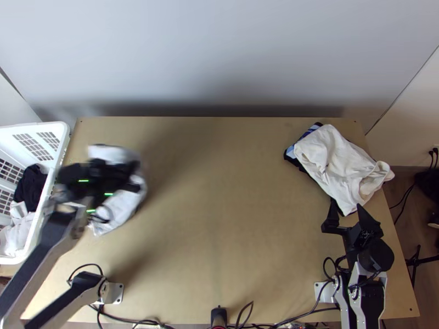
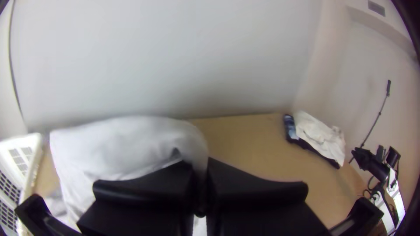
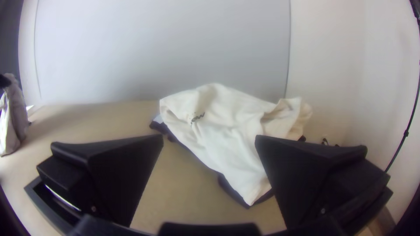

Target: Fold the t-shirt

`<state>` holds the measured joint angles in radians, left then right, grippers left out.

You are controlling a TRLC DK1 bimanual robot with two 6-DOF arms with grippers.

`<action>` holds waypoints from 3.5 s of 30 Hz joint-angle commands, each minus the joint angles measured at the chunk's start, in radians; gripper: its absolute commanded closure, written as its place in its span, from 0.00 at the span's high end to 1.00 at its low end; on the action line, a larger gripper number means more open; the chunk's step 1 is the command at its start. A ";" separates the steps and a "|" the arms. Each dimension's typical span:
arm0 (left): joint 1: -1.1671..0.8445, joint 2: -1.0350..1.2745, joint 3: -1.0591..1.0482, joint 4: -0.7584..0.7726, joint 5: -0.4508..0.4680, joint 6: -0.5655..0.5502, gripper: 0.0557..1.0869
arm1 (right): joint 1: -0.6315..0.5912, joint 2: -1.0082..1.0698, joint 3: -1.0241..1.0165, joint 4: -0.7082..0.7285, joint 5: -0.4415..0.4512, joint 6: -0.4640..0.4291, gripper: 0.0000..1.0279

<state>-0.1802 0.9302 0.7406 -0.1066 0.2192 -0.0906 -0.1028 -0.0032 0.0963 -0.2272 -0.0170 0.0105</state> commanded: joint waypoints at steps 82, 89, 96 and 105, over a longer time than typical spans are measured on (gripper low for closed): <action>-0.007 0.625 0.365 -0.354 -0.092 0.002 0.95 | 0.678 1.645 1.065 -0.385 0.103 0.286 0.95; -0.016 0.630 0.367 -0.360 -0.034 0.035 0.95 | 0.689 1.688 1.062 -0.386 0.103 0.322 0.95; 0.001 0.627 0.361 -0.343 0.039 0.049 0.95 | 0.715 1.689 1.057 -0.400 0.103 0.332 0.94; -0.007 0.622 0.348 -0.352 0.083 0.094 0.86 | 0.719 1.711 1.040 -0.394 0.061 0.332 0.90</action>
<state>-0.1822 1.5524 1.0969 -0.4541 0.2787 -0.0212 0.6098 1.6958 1.1481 -0.6235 0.0746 0.3401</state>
